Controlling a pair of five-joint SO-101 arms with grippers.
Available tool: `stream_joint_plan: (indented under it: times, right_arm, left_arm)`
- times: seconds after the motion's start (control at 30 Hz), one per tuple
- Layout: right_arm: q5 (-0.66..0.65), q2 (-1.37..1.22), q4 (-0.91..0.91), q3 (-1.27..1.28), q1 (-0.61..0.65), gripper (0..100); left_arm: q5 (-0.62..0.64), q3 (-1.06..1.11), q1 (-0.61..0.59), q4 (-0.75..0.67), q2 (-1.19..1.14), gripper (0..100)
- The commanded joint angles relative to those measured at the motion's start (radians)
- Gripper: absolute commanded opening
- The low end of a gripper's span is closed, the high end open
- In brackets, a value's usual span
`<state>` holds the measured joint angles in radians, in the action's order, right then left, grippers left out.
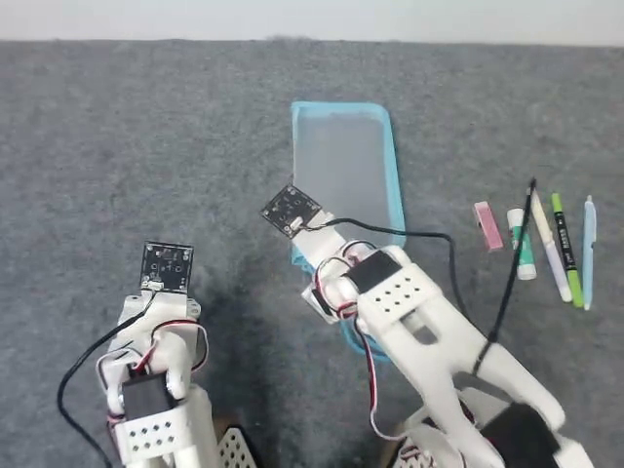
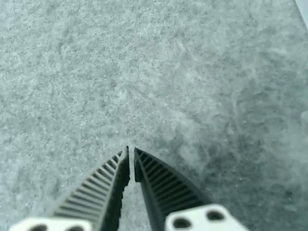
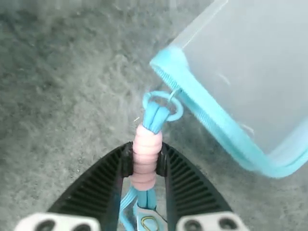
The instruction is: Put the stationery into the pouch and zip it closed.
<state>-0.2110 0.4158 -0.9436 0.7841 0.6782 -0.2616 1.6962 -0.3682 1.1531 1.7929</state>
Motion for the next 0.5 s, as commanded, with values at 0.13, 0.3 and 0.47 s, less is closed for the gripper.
stream_joint_plan:
  times: [0.13,0.3,0.47]
  right_arm:
    - [-0.025,0.386,-0.007,0.064,0.007,0.6]
    - [0.023,0.568,-0.004,0.129,-0.051,0.6]
    - [0.006,0.55,-0.062,0.117,-0.082,0.6]
  left_arm:
    - [-0.135,-0.012,-0.002,-0.095,0.023,1]
    - [-0.133,-0.067,0.0,-0.046,0.018,4]
    - [-0.132,-0.289,0.063,0.043,-0.023,19]
